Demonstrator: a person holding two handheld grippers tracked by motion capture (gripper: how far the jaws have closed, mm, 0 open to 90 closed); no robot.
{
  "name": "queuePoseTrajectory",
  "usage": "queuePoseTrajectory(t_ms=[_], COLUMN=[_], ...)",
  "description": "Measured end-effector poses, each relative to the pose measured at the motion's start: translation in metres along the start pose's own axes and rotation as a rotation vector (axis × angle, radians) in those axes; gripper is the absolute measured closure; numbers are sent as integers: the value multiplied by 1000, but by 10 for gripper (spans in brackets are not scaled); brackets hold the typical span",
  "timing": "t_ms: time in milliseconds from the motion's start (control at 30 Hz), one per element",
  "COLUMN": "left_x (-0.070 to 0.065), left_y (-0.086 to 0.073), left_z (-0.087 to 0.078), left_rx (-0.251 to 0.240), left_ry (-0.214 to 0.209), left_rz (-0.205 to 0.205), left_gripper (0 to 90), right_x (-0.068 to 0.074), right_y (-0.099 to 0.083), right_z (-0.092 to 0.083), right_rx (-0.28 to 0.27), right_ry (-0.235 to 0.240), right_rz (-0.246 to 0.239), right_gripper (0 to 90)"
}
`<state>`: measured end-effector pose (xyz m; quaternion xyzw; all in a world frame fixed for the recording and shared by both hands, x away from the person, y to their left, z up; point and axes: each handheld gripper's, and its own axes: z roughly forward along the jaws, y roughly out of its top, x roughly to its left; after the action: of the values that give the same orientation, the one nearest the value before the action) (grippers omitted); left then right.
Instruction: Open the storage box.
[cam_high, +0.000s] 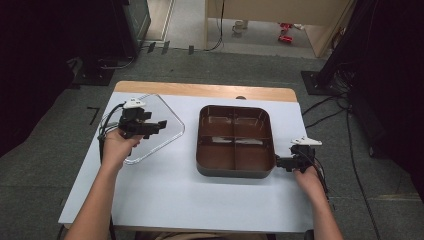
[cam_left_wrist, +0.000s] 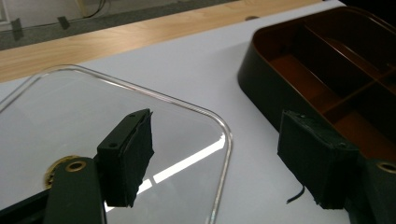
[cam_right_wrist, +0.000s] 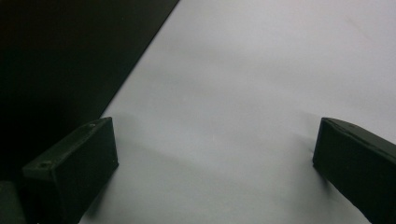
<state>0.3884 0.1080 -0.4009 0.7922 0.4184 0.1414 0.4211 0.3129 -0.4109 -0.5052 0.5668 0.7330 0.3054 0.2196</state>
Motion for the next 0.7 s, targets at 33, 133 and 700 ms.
queuePoseTrajectory(t_ms=[33,133,700], left_x=[-4,-16,-46], left_y=[-1,-5,-42], left_z=[2,10,44], left_rx=[4,6,115], left_ry=[-7,-21,-73], left_rz=[17,46,86], left_gripper=[263,243,226], right_x=[0,0,0], right_y=[0,0,0], right_z=[0,0,0], right_rx=[0,0,0], right_ry=[0,0,0], right_rz=[0,-1,-1], right_gripper=[0,0,0])
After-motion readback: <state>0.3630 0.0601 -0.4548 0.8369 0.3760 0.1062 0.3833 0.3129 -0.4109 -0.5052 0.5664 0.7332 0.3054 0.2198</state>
